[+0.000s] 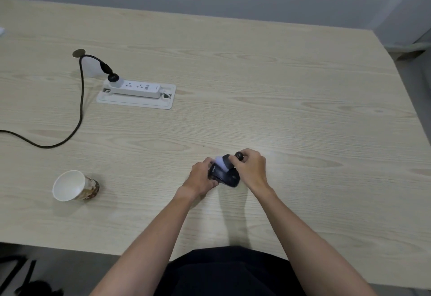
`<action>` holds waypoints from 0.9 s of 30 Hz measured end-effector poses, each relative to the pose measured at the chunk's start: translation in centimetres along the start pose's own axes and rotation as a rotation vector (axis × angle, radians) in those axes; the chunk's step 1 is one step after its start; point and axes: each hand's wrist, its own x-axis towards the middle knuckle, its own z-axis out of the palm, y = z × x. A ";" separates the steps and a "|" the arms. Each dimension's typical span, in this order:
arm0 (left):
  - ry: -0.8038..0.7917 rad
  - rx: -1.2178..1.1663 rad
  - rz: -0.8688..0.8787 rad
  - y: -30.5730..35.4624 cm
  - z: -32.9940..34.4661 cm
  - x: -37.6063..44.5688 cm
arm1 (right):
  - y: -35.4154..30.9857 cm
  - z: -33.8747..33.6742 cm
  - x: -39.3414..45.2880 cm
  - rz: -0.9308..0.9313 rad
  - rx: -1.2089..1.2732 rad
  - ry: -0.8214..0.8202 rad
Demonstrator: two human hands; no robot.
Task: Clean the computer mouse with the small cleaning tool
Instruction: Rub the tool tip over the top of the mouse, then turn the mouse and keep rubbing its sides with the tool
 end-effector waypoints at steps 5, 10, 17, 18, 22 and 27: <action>0.049 -0.093 -0.061 0.1 0.4 -0.2 | -0.1 -1.3 0.6 0.051 0.092 0.047; 0.181 -0.171 -0.162 2.3 0.9 -2.4 | 1.2 -2.4 0.9 0.070 -0.086 0.076; 0.149 -0.092 -0.248 4.0 2.2 -2.3 | 1.5 -2.3 0.2 0.094 -0.179 -0.054; 0.152 -0.066 -0.245 4.2 2.2 -2.1 | 1.5 -2.4 0.2 0.090 -0.170 -0.074; 0.138 0.027 -0.240 4.6 1.7 -1.8 | 1.8 -3.0 0.9 0.100 -0.092 -0.048; 0.103 0.003 -0.232 4.5 1.5 -1.8 | 1.8 -2.2 0.7 0.011 -0.039 -0.083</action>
